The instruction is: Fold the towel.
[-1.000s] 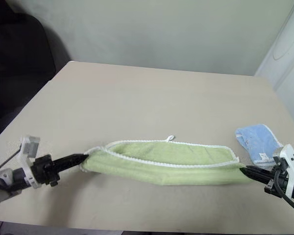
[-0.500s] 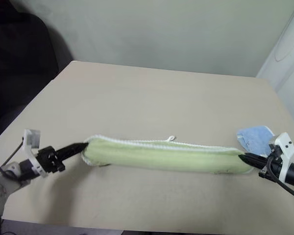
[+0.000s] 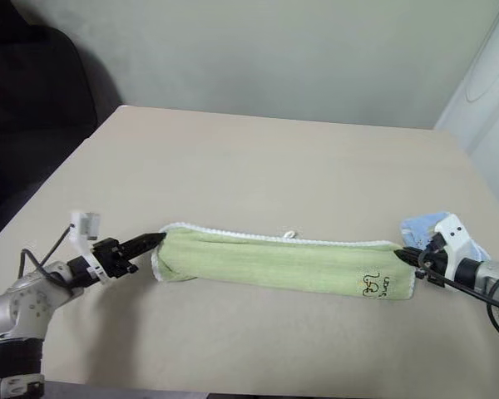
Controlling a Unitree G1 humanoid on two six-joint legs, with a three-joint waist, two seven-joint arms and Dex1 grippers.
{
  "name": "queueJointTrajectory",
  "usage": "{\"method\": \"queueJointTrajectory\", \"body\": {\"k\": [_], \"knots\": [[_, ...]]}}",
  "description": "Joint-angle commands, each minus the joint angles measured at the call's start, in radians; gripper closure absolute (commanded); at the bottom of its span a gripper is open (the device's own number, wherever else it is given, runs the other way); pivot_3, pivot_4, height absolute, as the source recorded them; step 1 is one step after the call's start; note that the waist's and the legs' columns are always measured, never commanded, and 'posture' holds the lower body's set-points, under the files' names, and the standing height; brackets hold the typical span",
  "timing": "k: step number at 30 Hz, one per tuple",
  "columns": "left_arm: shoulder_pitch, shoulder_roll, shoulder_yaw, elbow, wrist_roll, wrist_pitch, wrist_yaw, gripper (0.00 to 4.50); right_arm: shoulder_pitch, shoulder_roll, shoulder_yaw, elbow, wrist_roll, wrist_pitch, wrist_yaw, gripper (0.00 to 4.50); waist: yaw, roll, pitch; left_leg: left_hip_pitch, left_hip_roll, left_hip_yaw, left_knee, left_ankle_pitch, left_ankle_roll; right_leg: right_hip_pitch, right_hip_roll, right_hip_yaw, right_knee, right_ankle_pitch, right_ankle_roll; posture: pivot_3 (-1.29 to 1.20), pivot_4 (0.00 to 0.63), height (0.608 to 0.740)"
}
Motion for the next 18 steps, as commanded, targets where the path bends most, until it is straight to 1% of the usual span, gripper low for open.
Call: {"method": "queueJointTrajectory", "body": {"k": [1,9,12,13,18], "knots": [[-0.044,-0.003,-0.007,0.039,0.054,-0.06,0.024,4.5,-0.024,-0.002,0.005,0.018,-0.038,-0.028,-0.016,4.48,0.004,0.0,0.0,0.0,0.0,0.0,0.0,0.0,0.0,0.0,0.0,0.0,0.0,0.002,-0.003,0.0,0.15,0.74],[-0.076,-0.017,-0.055,0.088,0.1,-0.094,-0.007,4.5,-0.057,0.023,0.044,0.082,-0.089,-0.054,-0.03,4.48,0.004,0.0,0.0,0.0,0.0,0.0,0.0,0.0,0.001,0.001,0.0,0.0,0.0,0.002,-0.003,0.0,0.15,0.74],[-0.073,-0.013,-0.061,0.081,0.089,-0.071,-0.043,3.72,-0.056,0.023,0.049,0.081,-0.093,-0.054,-0.029,3.73,0.004,0.0,0.0,0.0,0.0,0.0,0.0,0.0,0.0,0.001,0.0,0.0,0.0,0.002,-0.002,0.0,0.15,0.74],[-0.071,-0.011,-0.057,0.078,0.082,-0.062,-0.052,3.41,-0.055,0.022,0.048,0.082,-0.094,-0.053,-0.029,3.42,0.004,0.0,0.0,0.0,0.0,0.0,0.0,0.0,0.0,0.001,0.0,0.0,0.0,0.002,-0.002,0.0,0.15,0.74],[-0.075,-0.007,-0.03,0.09,0.075,-0.048,-0.056,1.58,-0.043,0.022,0.032,0.071,-0.079,-0.045,-0.011,1.61,0.004,0.0,0.0,0.0,0.0,0.0,0.0,0.0,-0.001,0.001,0.0,0.0,0.0,0.002,-0.002,0.0,0.15,0.74]]}}
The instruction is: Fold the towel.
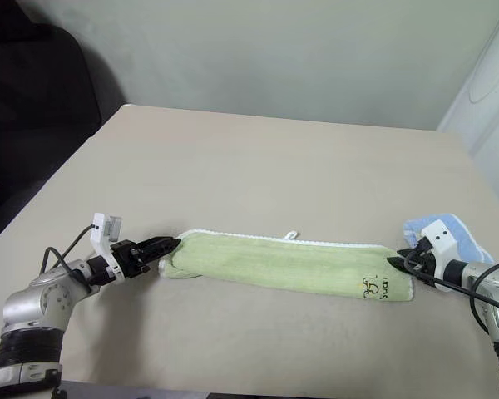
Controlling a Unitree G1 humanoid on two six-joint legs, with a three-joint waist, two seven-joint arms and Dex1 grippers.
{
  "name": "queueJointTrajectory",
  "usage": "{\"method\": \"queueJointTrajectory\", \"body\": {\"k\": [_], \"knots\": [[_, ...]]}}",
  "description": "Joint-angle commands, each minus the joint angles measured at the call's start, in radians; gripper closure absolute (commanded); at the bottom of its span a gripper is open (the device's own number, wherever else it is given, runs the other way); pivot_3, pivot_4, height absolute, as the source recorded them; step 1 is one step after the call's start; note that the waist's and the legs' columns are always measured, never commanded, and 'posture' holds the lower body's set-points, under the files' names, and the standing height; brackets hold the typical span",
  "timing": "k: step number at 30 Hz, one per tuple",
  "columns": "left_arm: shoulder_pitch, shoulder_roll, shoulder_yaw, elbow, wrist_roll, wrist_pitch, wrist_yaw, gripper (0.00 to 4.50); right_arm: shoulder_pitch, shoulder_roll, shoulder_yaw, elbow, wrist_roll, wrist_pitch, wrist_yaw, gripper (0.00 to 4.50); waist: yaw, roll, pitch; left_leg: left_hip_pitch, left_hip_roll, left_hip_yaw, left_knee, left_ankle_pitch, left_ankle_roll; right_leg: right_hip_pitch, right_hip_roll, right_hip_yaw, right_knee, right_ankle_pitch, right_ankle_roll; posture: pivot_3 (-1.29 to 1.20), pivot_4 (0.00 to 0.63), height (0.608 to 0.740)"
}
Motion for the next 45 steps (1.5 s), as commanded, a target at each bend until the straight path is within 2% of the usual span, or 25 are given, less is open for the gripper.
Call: {"method": "queueJointTrajectory", "body": {"k": [1,4,5,10,13,16,22,27,34,45], "knots": [[-0.014,0.019,0.042,-0.006,-0.027,0.015,-0.009,1.21,0.009,-0.008,-0.041,-0.034,0.023,-0.002,0.017,1.25,0.0,0.0,0.0,0.0,0.0,0.0,0.0,0.0,0.0,0.0,0.0,0.0,0.0,0.0,0.0,0.0,0.15,0.74],[-0.008,0.027,0.058,-0.015,-0.032,0.024,-0.011,0.16,0.014,-0.003,-0.076,-0.064,0.055,0.018,0.011,0.26,0.0,0.0,0.0,0.0,0.0,0.0,0.0,0.0,0.0,0.0,0.0,0.0,0.0,0.0,0.0,0.0,0.15,0.74],[-0.001,0.031,0.066,-0.018,-0.032,0.024,-0.012,0.0,0.015,0.0,-0.096,-0.074,0.063,0.022,-0.005,0.02,0.0,0.0,0.0,0.0,0.0,0.0,0.0,0.0,0.0,0.0,0.0,0.0,0.0,0.0,0.0,0.0,0.15,0.74],[0.032,0.066,0.121,-0.029,-0.014,-0.036,0.019,0.0,0.049,0.001,-0.275,-0.153,0.154,0.098,-0.061,0.02,0.0,0.0,0.0,0.0,0.0,0.0,0.0,0.0,0.0,0.0,0.0,0.0,0.0,-0.002,0.003,0.0,0.15,0.74],[0.001,0.086,0.191,-0.039,-0.037,-0.064,0.051,0.0,0.11,-0.008,-0.417,-0.241,0.272,0.232,-0.059,0.02,0.004,-0.002,0.001,-0.001,0.0,-0.001,0.0,-0.002,-0.004,0.0,0.0,0.0,0.0,-0.004,0.006,0.0,0.15,0.74],[-0.03,0.089,0.207,-0.105,-0.07,-0.044,0.051,0.0,0.19,0.006,-0.523,-0.331,0.408,0.376,-0.056,0.02,0.009,-0.004,0.001,-0.002,0.0,-0.001,0.0,-0.002,-0.004,0.0,0.001,0.0,0.0,-0.006,0.008,0.0,0.15,0.74],[-0.043,0.044,0.044,-0.289,-0.056,-0.056,-0.031,0.0,0.311,0.132,-0.635,-0.475,0.696,0.629,-0.208,0.02,0.007,-0.003,0.002,-0.003,-0.002,0.0,0.001,-0.002,-0.002,0.0,0.001,0.002,-0.001,-0.014,0.011,0.0,0.15,0.74],[-0.062,-0.015,-0.053,-0.379,-0.071,-0.046,-0.054,0.0,0.395,0.236,-0.71,-0.477,0.876,0.694,-0.392,0.02,0.003,-0.004,0.002,-0.007,-0.001,0.0,0.001,-0.002,-0.002,-0.003,0.0,0.002,-0.001,-0.014,0.012,0.0,0.15,0.74],[-0.072,-0.065,-0.143,-0.433,-0.088,-0.023,-0.07,0.0,0.479,0.302,-0.73,-0.439,1.072,0.652,-0.622,0.02,0.001,-0.004,0.002,-0.008,-0.001,0.0,0.001,-0.003,-0.002,-0.003,0.0,0.002,-0.001,-0.015,0.013,0.0,0.15,0.74],[-0.052,-0.1,-0.168,-0.485,-0.112,0.006,-0.045,0.0,0.466,0.374,-0.55,-0.39,1.175,0.544,-0.846,0.02,0.0,-0.002,0.001,-0.009,-0.001,0.0,0.001,-0.003,-0.001,-0.004,0.0,0.002,-0.001,-0.015,0.015,0.0,0.15,0.74]]}}
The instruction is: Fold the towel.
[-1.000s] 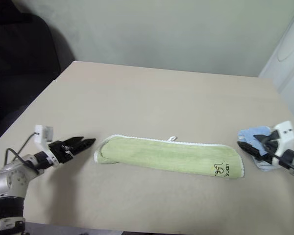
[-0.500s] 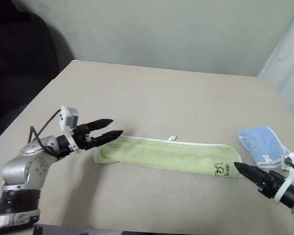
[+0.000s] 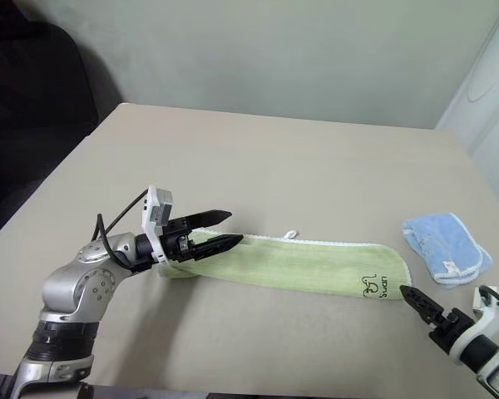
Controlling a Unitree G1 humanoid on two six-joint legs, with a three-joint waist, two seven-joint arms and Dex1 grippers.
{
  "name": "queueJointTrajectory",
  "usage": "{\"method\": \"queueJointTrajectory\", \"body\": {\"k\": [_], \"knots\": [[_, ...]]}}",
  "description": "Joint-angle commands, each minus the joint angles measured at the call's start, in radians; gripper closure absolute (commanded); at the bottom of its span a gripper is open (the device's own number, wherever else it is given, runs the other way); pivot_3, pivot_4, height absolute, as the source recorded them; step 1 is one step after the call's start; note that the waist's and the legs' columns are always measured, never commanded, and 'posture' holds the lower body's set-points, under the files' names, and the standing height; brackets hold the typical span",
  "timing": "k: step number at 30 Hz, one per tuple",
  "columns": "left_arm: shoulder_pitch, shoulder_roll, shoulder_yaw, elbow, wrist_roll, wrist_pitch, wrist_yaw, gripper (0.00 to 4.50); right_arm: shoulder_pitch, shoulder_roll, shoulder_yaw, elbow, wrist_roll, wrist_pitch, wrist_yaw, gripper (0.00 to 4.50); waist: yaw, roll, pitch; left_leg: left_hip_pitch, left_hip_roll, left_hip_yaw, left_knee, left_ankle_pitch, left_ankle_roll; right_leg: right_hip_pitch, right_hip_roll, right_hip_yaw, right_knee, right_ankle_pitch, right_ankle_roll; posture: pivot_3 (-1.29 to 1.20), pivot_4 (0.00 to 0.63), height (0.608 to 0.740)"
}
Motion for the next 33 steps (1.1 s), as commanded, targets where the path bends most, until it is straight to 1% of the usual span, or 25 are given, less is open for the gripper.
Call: {"method": "queueJointTrajectory", "body": {"k": [1,5,10,14,16,18,20,22,25,29,31,32,33], "knots": [[0.01,-0.002,0.015,-0.065,-0.031,0.012,0.013,0.0,-0.033,0.021,0.052,0.019,0.032,-0.049,-0.044,0.02,-0.001,0.0,-0.001,0.0,0.0,0.0,0.0,0.0,0.0,0.0,0.0,0.0,0.0,0.0,0.0,0.0,0.15,0.74],[0.028,0.0,0.03,-0.096,-0.05,0.028,0.036,0.0,-0.085,0.047,0.112,0.072,0.024,-0.088,-0.085,0.02,-0.011,-0.006,-0.004,0.0,0.001,0.0,0.0,0.0,-0.001,0.001,0.0,-0.001,0.0,0.001,0.001,0.0,0.15,0.74],[0.049,0.004,0.037,-0.128,-0.069,0.04,0.06,0.0,-0.145,0.07,0.176,0.125,-0.009,-0.127,-0.094,0.02,-0.028,-0.014,-0.008,0.002,0.002,0.0,0.0,-0.001,-0.002,0.002,0.0,-0.001,-0.001,0.0,0.001,0.0,0.15,0.74],[0.056,0.008,0.04,-0.14,-0.077,0.042,0.076,0.0,-0.176,0.088,0.213,0.133,-0.015,-0.145,-0.103,0.02,-0.032,-0.017,-0.009,0.003,0.002,0.0,0.0,-0.002,-0.003,0.002,0.0,-0.001,-0.001,0.001,0.001,0.0,0.15,0.74],[0.057,0.01,0.04,-0.14,-0.08,0.041,0.08,0.0,-0.179,0.092,0.222,0.137,-0.021,-0.15,-0.101,0.02,-0.033,-0.018,-0.009,0.008,0.002,0.0,0.0,-0.003,-0.003,0.002,0.0,-0.001,-0.001,0.001,0.0,0.0,0.15,0.74],[0.056,0.012,0.039,-0.139,-0.08,0.039,0.084,0.0,-0.181,0.096,0.232,0.141,-0.025,-0.153,-0.096,0.02,-0.033,-0.019,-0.01,0.008,0.002,0.0,0.0,-0.005,-0.003,0.002,0.0,-0.001,0.0,0.002,0.0,0.0,0.15,0.74],[0.054,0.013,0.039,-0.139,-0.08,0.039,0.085,0.0,-0.184,0.098,0.239,0.136,-0.024,-0.158,-0.098,0.4,-0.033,-0.019,-0.01,0.008,0.002,0.0,0.0,-0.006,-0.004,0.003,0.0,-0.001,0.0,0.002,0.0,0.0,0.15,0.74],[0.052,0.014,0.038,-0.135,-0.08,0.037,0.084,0.0,-0.185,0.097,0.242,0.13,-0.021,-0.162,-0.099,0.94,-0.033,-0.019,-0.01,0.008,0.002,0.0,-0.001,-0.007,-0.004,0.003,0.0,-0.001,0.0,0.002,0.0,0.0,0.15,0.74],[0.044,0.015,0.038,-0.125,-0.077,0.034,0.084,0.0,-0.163,0.078,0.219,0.111,0.001,-0.167,-0.096,2.11,-0.031,-0.017,-0.01,0.011,0.003,0.0,-0.001,-0.008,-0.004,0.002,0.0,-0.002,0.0,0.002,0.0,0.0,0.15,0.74],[0.038,0.011,0.036,-0.113,-0.075,0.028,0.083,0.0,-0.138,0.048,0.196,0.079,0.009,-0.176,-0.086,3.54,-0.022,-0.011,-0.011,0.01,0.003,0.0,-0.001,-0.011,-0.003,0.002,0.0,-0.002,0.001,0.003,-0.001,0.0,0.15,0.74],[0.037,0.008,0.034,-0.108,-0.073,0.026,0.085,0.0,-0.125,0.021,0.18,0.045,0.012,-0.181,-0.076,4.18,-0.018,-0.01,-0.011,0.011,0.002,0.0,-0.001,-0.012,-0.003,0.003,0.0,-0.002,0.0,0.003,-0.001,0.0,0.15,0.74],[0.037,0.006,0.034,-0.105,-0.072,0.024,0.087,0.0,-0.114,-0.007,0.174,0.015,0.0,-0.18,-0.058,4.45,-0.016,-0.009,-0.011,0.01,0.002,0.0,-0.001,-0.012,-0.003,0.003,0.0,-0.002,0.0,0.002,0.0,0.0,0.15,0.74],[0.039,0.004,0.035,-0.103,-0.071,0.023,0.089,0.0,-0.101,-0.036,0.166,-0.017,-0.011,-0.178,-0.037,4.45,-0.014,-0.007,-0.011,0.01,0.001,0.0,-0.001,-0.012,-0.003,0.003,-0.001,-0.002,0.0,0.002,0.0,0.0,0.15,0.74]]}}
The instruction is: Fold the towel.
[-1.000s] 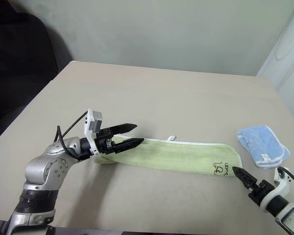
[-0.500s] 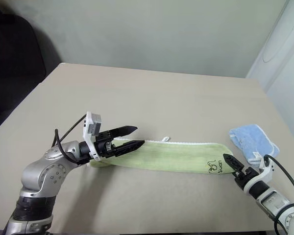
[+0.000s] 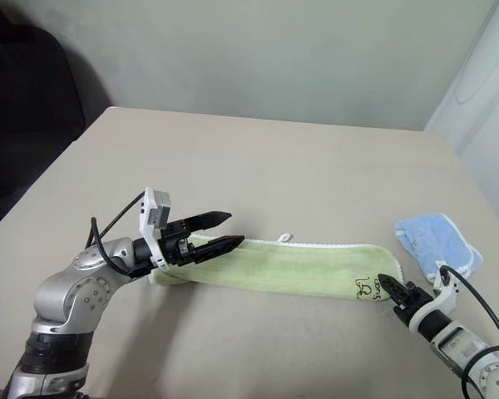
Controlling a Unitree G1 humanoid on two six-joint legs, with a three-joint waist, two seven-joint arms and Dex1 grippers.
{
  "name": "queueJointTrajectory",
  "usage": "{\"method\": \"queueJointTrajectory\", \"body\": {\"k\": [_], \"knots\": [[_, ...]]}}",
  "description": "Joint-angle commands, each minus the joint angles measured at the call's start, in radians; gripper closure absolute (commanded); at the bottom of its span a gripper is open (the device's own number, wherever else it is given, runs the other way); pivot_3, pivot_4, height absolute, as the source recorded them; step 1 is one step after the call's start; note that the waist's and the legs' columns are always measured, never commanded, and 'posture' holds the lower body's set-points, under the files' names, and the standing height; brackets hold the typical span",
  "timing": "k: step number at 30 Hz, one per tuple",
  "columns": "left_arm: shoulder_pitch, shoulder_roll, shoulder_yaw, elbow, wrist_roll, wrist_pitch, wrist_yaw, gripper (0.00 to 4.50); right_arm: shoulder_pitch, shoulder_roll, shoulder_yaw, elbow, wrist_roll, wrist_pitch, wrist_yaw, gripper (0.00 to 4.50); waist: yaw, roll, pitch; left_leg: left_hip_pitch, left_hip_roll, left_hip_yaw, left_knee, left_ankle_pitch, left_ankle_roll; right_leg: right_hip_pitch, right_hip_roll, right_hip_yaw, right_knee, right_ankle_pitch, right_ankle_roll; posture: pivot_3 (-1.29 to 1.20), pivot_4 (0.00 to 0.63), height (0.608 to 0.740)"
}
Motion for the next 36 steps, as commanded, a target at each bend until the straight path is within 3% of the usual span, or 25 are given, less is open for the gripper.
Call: {"method": "queueJointTrajectory", "body": {"k": [1,9,15,22,30,36], "knots": [[-0.009,-0.005,0.02,-0.003,-0.005,-0.021,0.0,0.0,0.037,-0.101,-0.059,-0.114,-0.014,-0.008,0.062,4.45,0.004,0.003,0.001,-0.001,-0.001,0.0,0.0,0.0,0.0,0.0,-0.001,0.0,0.0,0.0,0.0,0.0,0.15,0.74],[0.002,-0.022,0.02,0.004,0.002,-0.032,0.005,0.0,0.1,-0.363,-0.18,-0.174,-0.132,-0.021,0.233,4.45,0.01,0.004,0.001,-0.007,0.0,0.0,0.0,0.0,0.001,-0.002,-0.001,0.001,-0.001,-0.001,0.001,0.0,0.15,0.74],[-0.012,-0.042,0.004,0.013,0.013,-0.04,0.009,0.0,0.071,-0.534,-0.134,-0.186,-0.327,-0.037,0.367,4.45,0.009,0.007,0.003,-0.011,0.0,0.0,0.0,0.0,0.001,-0.003,-0.001,0.0,-0.001,-0.002,0.002,0.0,0.15,0.74],[-0.01,-0.056,0.0,0.014,0.016,-0.049,0.016,0.0,-0.055,-0.669,-0.046,-0.274,-0.389,-0.004,0.494,4.45,0.009,0.013,0.007,-0.011,0.0,0.002,0.001,0.006,0.002,-0.003,-0.001,0.001,-0.001,-0.001,0.002,0.0,0.15,0.74],[-0.013,-0.083,-0.008,0.015,0.026,-0.062,0.028,0.0,-0.305,-0.651,0.251,-0.385,-0.366,0.068,0.486,4.45,0.011,0.014,0.008,-0.01,-0.001,0.001,0.001,0.012,0.004,-0.003,-0.001,0.001,-0.002,-0.001,0.003,0.0,0.15,0.74],[-0.015,-0.105,-0.014,0.014,0.035,-0.072,0.036,0.0,-0.528,-0.486,0.519,-0.33,-0.458,0.142,0.433,4.45,0.011,0.013,0.009,-0.009,-0.001,0.001,0.002,0.015,0.006,-0.002,-0.001,0.001,-0.002,0.002,0.006,0.0,0.15,0.74]]}}
